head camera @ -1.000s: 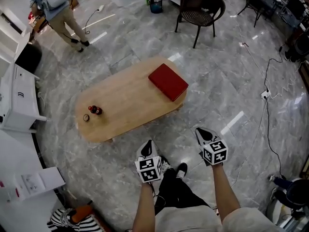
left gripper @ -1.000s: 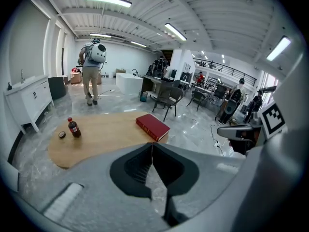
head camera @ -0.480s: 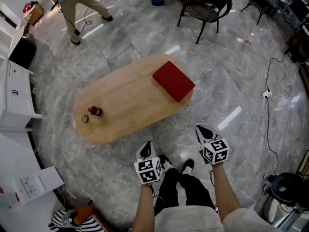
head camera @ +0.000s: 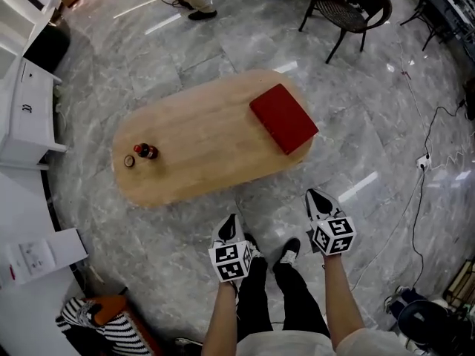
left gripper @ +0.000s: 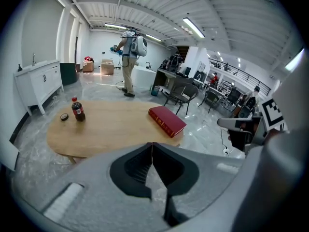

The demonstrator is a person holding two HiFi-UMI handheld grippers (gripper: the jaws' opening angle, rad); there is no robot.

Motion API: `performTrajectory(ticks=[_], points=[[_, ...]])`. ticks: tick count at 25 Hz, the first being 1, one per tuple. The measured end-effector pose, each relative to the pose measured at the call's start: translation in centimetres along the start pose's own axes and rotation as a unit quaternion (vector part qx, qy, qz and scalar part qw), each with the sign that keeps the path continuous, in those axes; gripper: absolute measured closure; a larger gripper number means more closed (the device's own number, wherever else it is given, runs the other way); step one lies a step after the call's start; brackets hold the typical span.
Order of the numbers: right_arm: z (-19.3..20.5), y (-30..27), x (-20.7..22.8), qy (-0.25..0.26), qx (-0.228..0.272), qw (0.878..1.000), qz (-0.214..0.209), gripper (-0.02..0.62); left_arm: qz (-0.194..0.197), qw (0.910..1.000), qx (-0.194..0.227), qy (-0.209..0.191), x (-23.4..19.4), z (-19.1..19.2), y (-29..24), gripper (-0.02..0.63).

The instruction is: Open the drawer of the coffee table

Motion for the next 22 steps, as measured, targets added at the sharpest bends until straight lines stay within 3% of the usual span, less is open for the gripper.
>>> performTrajectory(ticks=[6, 11, 17, 22], points=[[1.5, -1.4, 2.1, 0.04, 0.022, 0.998, -0.052, 0.58, -0.023, 0.9987, 0.046, -0.002, 2.9, 2.1, -2.6, 0.595], [7.3, -4.4, 6.0, 0.062, 0.046, 0.995, -0.059, 0.58, -0.042, 0.9944, 0.097, 0.002, 2.5, 6.7, -7.0, 0.595], [14.8, -10.2, 11.3, 0.095, 0.095, 0.99, -0.035, 0.578, -0.046, 0.9902, 0.13, -0.017, -1.4, 14.0, -14.5, 0.595], [19.8, -15.3, 14.7, 0.122, 0.134, 0.982, -0.05, 0.578, -0.081, 0.9813, 0.174, -0.013, -5.5, 19.4, -19.7, 0.595]])
Point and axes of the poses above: the fingertips, and each gripper's own axes: y backward along the fingers, x to its right, z out of its underside, the point moved 8 cm from there along y, backward along the fingers, and after that the axes turned 6 degrees about x, right-handed, at the moved point
